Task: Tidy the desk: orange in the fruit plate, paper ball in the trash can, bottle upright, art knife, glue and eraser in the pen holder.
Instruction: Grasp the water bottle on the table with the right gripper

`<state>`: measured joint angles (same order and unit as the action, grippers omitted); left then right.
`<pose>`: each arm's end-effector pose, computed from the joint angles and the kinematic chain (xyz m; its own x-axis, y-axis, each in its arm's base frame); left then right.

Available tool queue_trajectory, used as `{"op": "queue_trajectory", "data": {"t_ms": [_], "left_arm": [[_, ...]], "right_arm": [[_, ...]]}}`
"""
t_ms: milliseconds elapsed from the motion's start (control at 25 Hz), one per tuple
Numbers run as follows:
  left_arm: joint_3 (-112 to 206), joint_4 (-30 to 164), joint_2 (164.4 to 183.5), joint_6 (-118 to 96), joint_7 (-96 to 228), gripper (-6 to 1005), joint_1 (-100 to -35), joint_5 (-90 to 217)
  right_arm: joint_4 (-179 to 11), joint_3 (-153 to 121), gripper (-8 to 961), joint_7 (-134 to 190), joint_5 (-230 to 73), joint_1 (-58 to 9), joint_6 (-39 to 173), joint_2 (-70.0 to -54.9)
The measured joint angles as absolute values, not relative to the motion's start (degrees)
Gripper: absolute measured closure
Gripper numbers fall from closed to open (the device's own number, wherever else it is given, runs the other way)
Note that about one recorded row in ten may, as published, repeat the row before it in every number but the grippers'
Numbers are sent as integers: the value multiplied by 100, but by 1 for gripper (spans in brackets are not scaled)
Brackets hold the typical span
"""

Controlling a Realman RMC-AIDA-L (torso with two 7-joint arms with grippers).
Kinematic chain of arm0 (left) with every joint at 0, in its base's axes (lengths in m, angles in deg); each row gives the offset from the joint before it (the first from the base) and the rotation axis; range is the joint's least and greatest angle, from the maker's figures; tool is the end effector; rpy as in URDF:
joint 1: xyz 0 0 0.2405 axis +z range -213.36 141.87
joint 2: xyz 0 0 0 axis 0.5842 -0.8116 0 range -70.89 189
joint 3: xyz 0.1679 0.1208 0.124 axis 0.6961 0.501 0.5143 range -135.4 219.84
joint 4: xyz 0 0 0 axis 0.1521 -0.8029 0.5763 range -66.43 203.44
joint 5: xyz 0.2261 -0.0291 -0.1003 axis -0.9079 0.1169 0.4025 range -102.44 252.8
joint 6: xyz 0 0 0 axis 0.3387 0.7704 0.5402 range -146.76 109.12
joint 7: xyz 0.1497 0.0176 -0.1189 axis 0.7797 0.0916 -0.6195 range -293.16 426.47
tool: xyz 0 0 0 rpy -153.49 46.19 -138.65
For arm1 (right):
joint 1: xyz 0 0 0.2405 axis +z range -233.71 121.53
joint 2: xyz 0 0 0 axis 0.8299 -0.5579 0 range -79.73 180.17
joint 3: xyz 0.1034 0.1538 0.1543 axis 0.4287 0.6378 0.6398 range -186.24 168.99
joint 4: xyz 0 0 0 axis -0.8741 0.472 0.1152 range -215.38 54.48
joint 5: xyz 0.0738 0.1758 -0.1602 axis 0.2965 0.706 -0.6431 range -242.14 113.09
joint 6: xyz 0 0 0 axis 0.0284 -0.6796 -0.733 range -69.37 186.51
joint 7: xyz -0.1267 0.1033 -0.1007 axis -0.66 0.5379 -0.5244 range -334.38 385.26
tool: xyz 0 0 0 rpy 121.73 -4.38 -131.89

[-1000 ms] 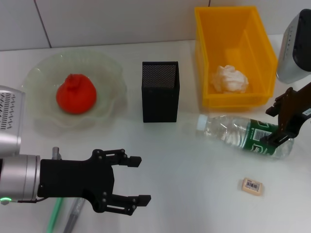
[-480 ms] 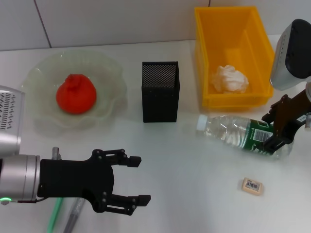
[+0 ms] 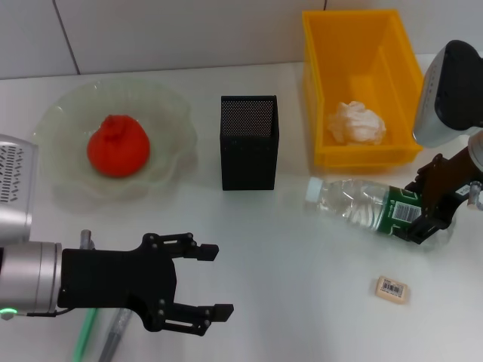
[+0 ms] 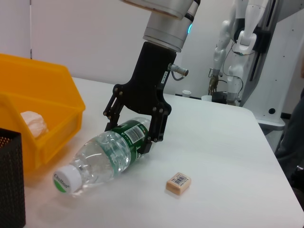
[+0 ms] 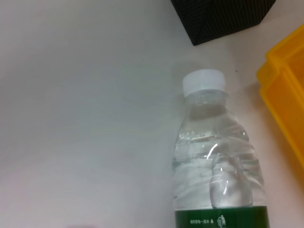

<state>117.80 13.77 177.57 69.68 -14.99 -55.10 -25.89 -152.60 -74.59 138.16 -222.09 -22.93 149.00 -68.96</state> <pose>-0.2099 0.3145 -0.0786 0.9189 0.1817 0.3501 0.1859 -0.9823 0.0220 0.2511 0.3975 0.0095 0.8233 -0.3953 0.4072 -0.2477 -0.8959 -0.3688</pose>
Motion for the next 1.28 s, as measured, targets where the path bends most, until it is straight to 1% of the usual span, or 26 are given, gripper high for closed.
{"op": "queue_trajectory", "data": {"t_ms": [1280], "left_arm": [[11762,1401,17749,6959,-1436,139,-5527,-2589]], "right_arm": [[-14764,-7705,169,13939,-22220,-2175,14480,-6901]]}}
